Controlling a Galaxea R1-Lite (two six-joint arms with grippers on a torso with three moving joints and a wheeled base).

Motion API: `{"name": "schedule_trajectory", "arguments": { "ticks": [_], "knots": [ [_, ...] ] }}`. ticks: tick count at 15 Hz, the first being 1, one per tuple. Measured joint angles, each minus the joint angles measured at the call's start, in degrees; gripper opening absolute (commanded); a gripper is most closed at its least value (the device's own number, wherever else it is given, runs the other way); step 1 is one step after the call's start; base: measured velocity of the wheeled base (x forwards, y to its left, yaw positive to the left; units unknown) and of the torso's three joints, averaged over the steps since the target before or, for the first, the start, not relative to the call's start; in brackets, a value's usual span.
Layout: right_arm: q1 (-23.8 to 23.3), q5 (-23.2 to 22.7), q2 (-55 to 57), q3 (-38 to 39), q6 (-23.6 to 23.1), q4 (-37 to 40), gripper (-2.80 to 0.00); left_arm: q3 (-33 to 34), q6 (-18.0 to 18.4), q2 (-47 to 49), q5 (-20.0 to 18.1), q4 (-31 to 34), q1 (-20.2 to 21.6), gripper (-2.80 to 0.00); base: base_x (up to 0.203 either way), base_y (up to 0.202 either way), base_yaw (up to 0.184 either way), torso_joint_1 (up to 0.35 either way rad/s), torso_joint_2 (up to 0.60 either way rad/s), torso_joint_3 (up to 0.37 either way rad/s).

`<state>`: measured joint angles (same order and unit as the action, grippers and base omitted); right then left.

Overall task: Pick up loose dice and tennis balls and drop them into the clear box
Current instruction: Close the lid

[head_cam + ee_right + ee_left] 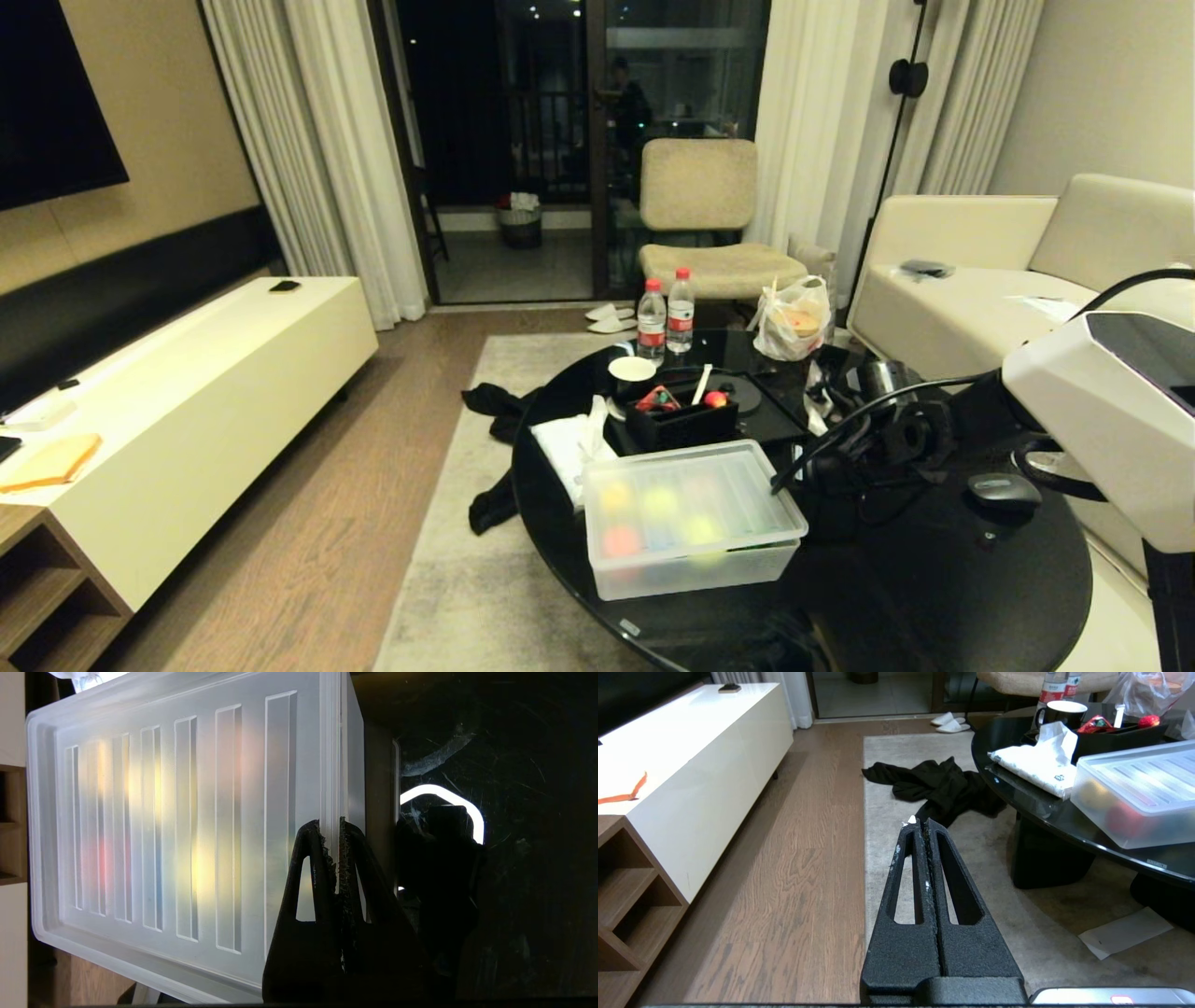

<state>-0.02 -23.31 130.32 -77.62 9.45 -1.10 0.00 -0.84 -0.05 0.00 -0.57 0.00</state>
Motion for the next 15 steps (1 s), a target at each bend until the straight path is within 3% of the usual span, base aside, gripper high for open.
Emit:
{"name": "schedule_trajectory", "arguments": {
  "ticks": [3, 4, 5, 15],
  "knots": [
    [0.02, 0.00, 0.28, 0.17, -0.11, 0.38, -2.80, 0.00, 0.02, 0.00, 0.00, -0.02, 0.00, -2.80, 0.000, 0.000, 0.000, 0.000, 0.00, 0.000],
    [0.02, 0.02, 0.35, 0.17, -0.11, 0.59, -2.19, 0.00, 0.03, 0.00, 0.00, -0.02, 0.00, -2.80, 0.000, 0.000, 0.000, 0.000, 0.00, 0.000],
    [0.02, 0.02, 0.41, 0.06, -0.11, 0.61, 0.00, 0.00, 0.01, 0.00, 0.02, -0.05, 0.00, -2.80, 0.000, 0.000, 0.000, 0.000, 0.00, 0.000],
    [-1.14, -0.48, -1.62, 0.26, 0.41, 0.61, 0.00, 0.00, 0.02, 0.00, 0.02, -0.02, 0.00, -2.80, 0.000, 0.000, 0.000, 0.000, 0.00, 0.000]
  ]
}}
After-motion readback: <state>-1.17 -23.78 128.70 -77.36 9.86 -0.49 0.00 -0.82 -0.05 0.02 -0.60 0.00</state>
